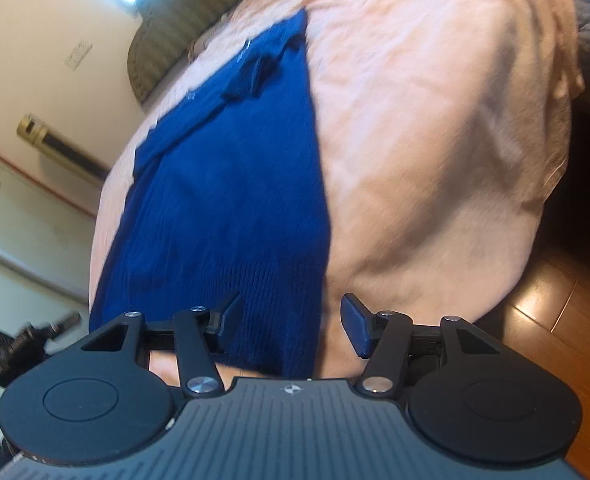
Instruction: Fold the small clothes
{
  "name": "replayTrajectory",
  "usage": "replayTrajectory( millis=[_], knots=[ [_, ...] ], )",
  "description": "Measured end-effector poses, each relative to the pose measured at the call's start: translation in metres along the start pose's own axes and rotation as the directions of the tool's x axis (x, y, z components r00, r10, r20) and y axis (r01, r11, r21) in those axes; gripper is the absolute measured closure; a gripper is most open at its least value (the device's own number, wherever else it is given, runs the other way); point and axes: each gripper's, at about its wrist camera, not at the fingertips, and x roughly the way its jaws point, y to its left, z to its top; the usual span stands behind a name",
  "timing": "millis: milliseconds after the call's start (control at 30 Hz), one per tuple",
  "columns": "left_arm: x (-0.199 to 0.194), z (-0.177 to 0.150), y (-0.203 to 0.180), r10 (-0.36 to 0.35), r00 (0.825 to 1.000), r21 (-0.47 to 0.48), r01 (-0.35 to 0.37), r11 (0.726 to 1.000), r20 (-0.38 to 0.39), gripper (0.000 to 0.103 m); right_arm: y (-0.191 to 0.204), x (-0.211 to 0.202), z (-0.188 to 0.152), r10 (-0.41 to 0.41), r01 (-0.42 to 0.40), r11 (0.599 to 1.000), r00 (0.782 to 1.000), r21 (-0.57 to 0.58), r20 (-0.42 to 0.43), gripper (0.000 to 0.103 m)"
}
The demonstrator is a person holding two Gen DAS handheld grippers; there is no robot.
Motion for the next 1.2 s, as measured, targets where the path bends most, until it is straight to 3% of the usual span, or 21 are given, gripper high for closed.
replayTrajectory(
  millis=[33,67,100,133,167,200,367,500,600,733,833,867,900,1000,1200],
  knots=[
    [0.002,0.0,-0.003,0.004,1.0,0.011,-0.004,1.0,0.001,0.028,0.002,0.006,-0.002,-0.014,0.014,1.0,1.0,-0.01,-0.02,0.058],
    [0.004,0.0,-0.006,0.009,1.0,0.022,-0.009,1.0,0.001,0.029,0.003,0.011,-0.003,-0.018,0.017,1.0,0.999,-0.02,-0.035,0.075],
    [0.006,0.0,-0.008,0.013,1.0,0.03,-0.013,0.999,0.002,0.034,0.003,0.012,-0.005,0.011,-0.011,1.0,0.999,-0.021,-0.034,0.083],
    [0.007,0.0,-0.009,0.029,1.0,0.036,-0.029,0.999,0.003,0.047,0.006,0.012,-0.005,0.017,-0.018,1.0,0.999,-0.025,-0.031,0.083],
    [0.009,0.001,-0.01,0.058,0.998,0.047,-0.057,0.997,-0.008,0.085,0.008,0.01,-0.005,0.013,-0.014,0.999,1.0,-0.037,-0.029,0.084],
    [0.013,0.001,-0.01,0.098,0.995,0.06,-0.097,0.993,-0.027,0.099,0.008,0.009,-0.004,0.014,-0.015,0.999,1.0,-0.044,-0.024,0.087],
    [0.005,-0.001,-0.019,0.123,0.992,0.136,-0.12,0.984,-0.017,0.099,0.014,-0.009,-0.008,0.056,-0.056,0.996,0.998,-0.075,-0.003,0.093],
    [-0.019,-0.001,-0.021,0.158,0.987,0.213,-0.15,0.966,-0.019,0.1,0.014,-0.022,-0.012,0.025,-0.028,0.993,0.999,-0.111,-0.026,0.094],
    [-0.019,-0.004,-0.005,0.192,0.981,0.196,-0.18,0.964,-0.043,0.1,0.009,-0.013,-0.015,0.006,-0.011,0.996,0.999,-0.093,-0.051,0.094],
    [-0.016,-0.003,-0.003,0.182,0.983,0.181,-0.173,0.968,-0.033,0.1,0.006,-0.002,-0.014,0.018,-0.023,0.998,0.997,-0.067,-0.069,0.093],
    [-0.021,0.0,-0.005,0.144,0.988,0.194,-0.131,0.972,-0.052,0.097,0.0,-0.011,-0.01,0.023,-0.024,0.999,0.999,-0.022,-0.04,0.072],
    [-0.024,0.002,-0.005,0.139,0.989,0.184,-0.127,0.975,-0.054,0.092,-0.002,-0.015,-0.009,0.034,-0.034,0.999,0.999,-0.012,-0.03,0.057],
    [-0.025,0.004,-0.005,0.14,0.989,0.173,-0.128,0.977,-0.057,0.078,-0.004,-0.018,-0.008,0.036,-0.036,0.999,0.999,-0.002,-0.015,0.044],
    [-0.023,0.005,-0.005,0.118,0.992,0.156,-0.109,0.982,-0.05,0.044,-0.012,-0.02,-0.005,0.058,-0.058,0.998,0.998,0.034,-0.004,0.043],
    [-0.007,0.0,-0.008,0.039,0.996,0.133,-0.028,0.991,-0.077,0.041,-0.025,-0.01,-0.004,0.105,-0.101,0.99,0.994,0.101,-0.03,0.045]
  ],
)
